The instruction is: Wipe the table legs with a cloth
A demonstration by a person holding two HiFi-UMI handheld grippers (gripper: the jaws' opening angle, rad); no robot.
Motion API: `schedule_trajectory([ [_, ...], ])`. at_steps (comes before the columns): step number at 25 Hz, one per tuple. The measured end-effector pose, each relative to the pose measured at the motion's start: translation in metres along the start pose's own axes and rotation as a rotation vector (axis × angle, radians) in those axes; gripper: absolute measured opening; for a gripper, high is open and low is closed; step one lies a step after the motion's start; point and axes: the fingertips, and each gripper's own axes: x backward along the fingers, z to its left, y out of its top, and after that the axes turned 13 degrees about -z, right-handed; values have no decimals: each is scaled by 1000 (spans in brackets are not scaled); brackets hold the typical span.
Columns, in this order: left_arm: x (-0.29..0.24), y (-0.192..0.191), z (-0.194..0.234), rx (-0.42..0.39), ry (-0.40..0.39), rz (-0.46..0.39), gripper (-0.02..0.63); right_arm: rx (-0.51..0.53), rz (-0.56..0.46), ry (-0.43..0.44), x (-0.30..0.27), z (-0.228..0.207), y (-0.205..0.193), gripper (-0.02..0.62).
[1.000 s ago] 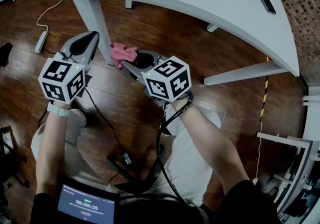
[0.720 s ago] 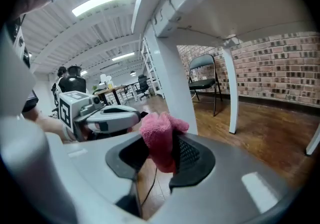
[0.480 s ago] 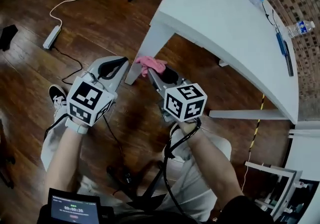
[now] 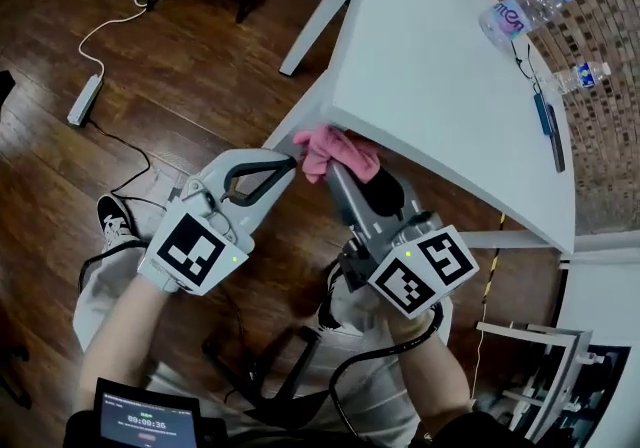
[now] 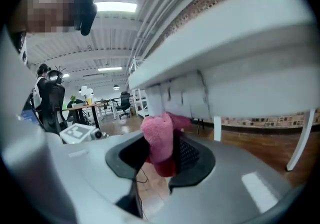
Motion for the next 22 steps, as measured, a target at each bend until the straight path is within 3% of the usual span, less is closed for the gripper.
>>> schedule_trajectory([
  [4, -9, 5, -2, 49, -22, -19, 2, -71, -49, -25, -1, 8, 40, 118],
  [9, 16, -4, 29, 114, 0, -7, 2, -105, -45, -97, -14, 16, 29, 115],
  [16, 30, -15, 50, 130, 33, 75, 2, -105, 95, -193, -10, -5, -52, 115],
  [22, 38, -30, 71, 123, 67, 147, 2, -112, 261, -245, -26, -16, -161, 115],
])
